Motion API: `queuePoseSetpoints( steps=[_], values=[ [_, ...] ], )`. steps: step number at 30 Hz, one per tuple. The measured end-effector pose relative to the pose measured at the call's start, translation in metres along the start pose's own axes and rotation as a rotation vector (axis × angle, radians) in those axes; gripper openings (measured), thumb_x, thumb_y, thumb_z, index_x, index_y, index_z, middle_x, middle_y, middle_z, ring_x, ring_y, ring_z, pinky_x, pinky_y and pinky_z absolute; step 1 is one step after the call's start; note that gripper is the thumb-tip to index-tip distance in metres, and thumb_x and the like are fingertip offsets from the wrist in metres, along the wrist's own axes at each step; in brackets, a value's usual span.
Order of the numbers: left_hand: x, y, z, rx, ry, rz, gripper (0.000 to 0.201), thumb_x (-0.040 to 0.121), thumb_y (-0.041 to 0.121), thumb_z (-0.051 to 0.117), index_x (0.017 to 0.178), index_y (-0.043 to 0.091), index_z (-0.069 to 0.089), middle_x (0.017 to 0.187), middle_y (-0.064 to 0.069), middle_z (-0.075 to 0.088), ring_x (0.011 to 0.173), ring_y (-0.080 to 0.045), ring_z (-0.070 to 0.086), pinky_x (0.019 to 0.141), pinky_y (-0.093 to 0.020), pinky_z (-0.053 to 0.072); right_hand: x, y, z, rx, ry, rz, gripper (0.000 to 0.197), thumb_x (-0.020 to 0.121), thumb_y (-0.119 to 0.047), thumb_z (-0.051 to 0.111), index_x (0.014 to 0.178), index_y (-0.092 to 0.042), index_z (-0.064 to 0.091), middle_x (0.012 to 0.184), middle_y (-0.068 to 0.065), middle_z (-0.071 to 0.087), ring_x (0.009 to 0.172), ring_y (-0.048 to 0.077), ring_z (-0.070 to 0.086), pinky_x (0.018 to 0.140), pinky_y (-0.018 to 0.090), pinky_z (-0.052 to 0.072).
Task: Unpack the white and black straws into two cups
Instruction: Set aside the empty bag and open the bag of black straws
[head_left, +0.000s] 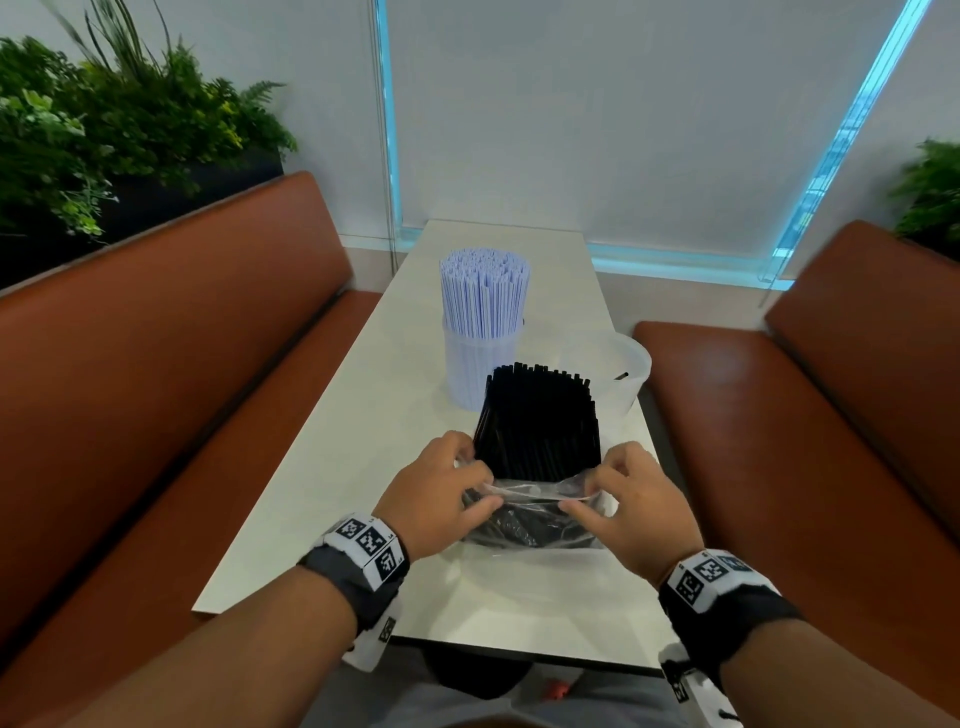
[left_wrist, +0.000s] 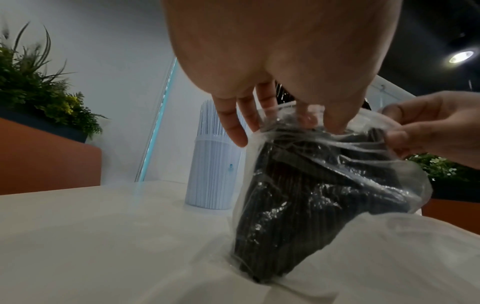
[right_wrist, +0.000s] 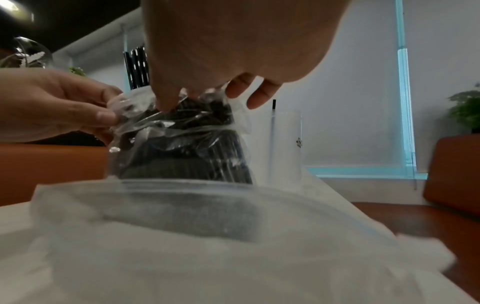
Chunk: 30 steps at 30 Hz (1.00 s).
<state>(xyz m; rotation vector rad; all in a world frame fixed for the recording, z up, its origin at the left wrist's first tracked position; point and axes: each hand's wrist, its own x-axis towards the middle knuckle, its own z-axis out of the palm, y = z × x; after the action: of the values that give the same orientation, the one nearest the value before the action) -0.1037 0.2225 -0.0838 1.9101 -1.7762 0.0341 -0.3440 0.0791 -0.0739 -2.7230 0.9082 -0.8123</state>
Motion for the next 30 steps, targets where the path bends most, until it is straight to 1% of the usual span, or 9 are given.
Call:
queuePoseSetpoints(
  steps=[2, 4, 8, 14, 17, 19, 23, 27, 30],
  values=[
    [-0.001, -0.001, 0.000, -0.008, -0.055, 0.000, 0.025, 0.090, 0.047, 0.057, 0.100, 0.028, 0.070, 0.117, 0.004, 0.045, 0.102, -0.014, 0.052, 0.070, -0.034, 0.055, -0.010, 0.000, 0.006, 0.008, -0.039, 0.159, 0.033, 0.072, -0.066, 0.072, 0.087, -0.042, 0.056, 0.116, -0.018, 0.034, 0.088, 0.005, 0.053, 0.061, 0.022, 0.049],
    [-0.001, -0.001, 0.000, -0.008, -0.053, 0.020, 0.014, 0.092, 0.033, 0.062, 0.103, 0.027, 0.069, 0.117, 0.003, 0.046, 0.100, -0.015, 0.052, 0.070, -0.032, 0.054, -0.012, -0.005, 0.010, 0.049, -0.139, 0.332, 0.042, 0.070, -0.071, 0.073, 0.091, -0.052, 0.042, 0.124, -0.023, 0.031, 0.080, -0.001, 0.058, 0.063, 0.025, 0.052],
    [0.006, 0.006, -0.009, -0.029, 0.025, 0.080, 0.010, 0.095, 0.024, 0.062, 0.104, 0.026, 0.068, 0.109, 0.003, 0.048, 0.091, -0.015, 0.050, 0.068, -0.028, 0.048, 0.004, -0.019, 0.012, 0.339, -0.176, 0.549, 0.036, 0.080, -0.038, 0.077, 0.085, -0.045, 0.042, 0.098, -0.012, 0.062, 0.070, 0.012, 0.065, 0.065, 0.038, 0.057],
    [0.015, 0.032, -0.044, -0.047, 0.156, 0.108, 0.015, 0.096, 0.029, 0.061, 0.107, 0.023, 0.070, 0.100, 0.008, 0.047, 0.076, -0.009, 0.047, 0.061, -0.024, 0.047, 0.036, -0.043, -0.022, 0.425, -0.027, 0.496, 0.031, 0.086, -0.017, 0.065, 0.081, -0.040, 0.044, 0.065, -0.002, 0.061, 0.046, 0.008, 0.052, 0.047, 0.031, 0.045],
    [0.017, 0.052, -0.065, -0.090, 0.224, 0.100, 0.012, 0.095, 0.032, 0.066, 0.105, 0.028, 0.070, 0.093, 0.013, 0.049, 0.072, -0.008, 0.051, 0.063, -0.023, 0.047, 0.062, -0.054, -0.054, 0.328, 0.037, 0.387, 0.024, 0.083, -0.020, 0.063, 0.083, -0.038, 0.048, 0.080, -0.004, 0.062, 0.065, 0.014, 0.060, 0.061, 0.035, 0.049],
    [0.016, 0.065, -0.075, -0.143, 0.185, 0.062, 0.006, 0.094, 0.040, 0.063, 0.099, 0.037, 0.065, 0.086, 0.017, 0.047, 0.074, -0.008, 0.052, 0.063, -0.017, 0.042, 0.080, -0.056, -0.076, 0.190, -0.001, 0.324, 0.019, 0.082, -0.023, 0.061, 0.089, -0.038, 0.051, 0.093, -0.008, 0.057, 0.077, 0.018, 0.058, 0.067, 0.035, 0.046],
    [0.012, 0.085, -0.068, -0.258, 0.100, 0.022, 0.020, 0.091, 0.045, 0.059, 0.076, 0.037, 0.049, 0.074, 0.012, 0.045, 0.070, -0.006, 0.048, 0.059, -0.016, 0.034, 0.095, -0.054, -0.089, -0.061, -0.111, 0.231, 0.027, 0.083, -0.022, 0.056, 0.104, -0.038, 0.057, 0.102, -0.007, 0.056, 0.090, 0.022, 0.056, 0.071, 0.033, 0.041],
    [0.002, 0.078, -0.039, -0.245, -0.287, -0.140, 0.020, 0.092, 0.035, 0.064, 0.079, 0.021, 0.059, 0.075, 0.003, 0.058, 0.072, -0.016, 0.056, 0.069, -0.036, 0.048, 0.074, -0.050, -0.037, -0.036, -0.369, 0.350, 0.027, 0.091, -0.034, 0.042, 0.112, -0.036, 0.058, 0.122, 0.000, 0.061, 0.108, 0.028, 0.059, 0.093, 0.041, 0.047],
    [-0.002, 0.064, -0.029, -0.078, -0.449, -0.245, 0.021, 0.093, 0.031, 0.056, 0.078, 0.017, 0.062, 0.075, -0.001, 0.065, 0.073, -0.023, 0.060, 0.060, -0.035, 0.045, 0.046, -0.046, 0.013, -0.012, -0.648, 0.419, 0.037, 0.099, -0.037, 0.033, 0.131, -0.025, 0.048, 0.152, 0.007, 0.039, 0.133, 0.036, 0.041, 0.110, 0.056, 0.034]
  ],
)
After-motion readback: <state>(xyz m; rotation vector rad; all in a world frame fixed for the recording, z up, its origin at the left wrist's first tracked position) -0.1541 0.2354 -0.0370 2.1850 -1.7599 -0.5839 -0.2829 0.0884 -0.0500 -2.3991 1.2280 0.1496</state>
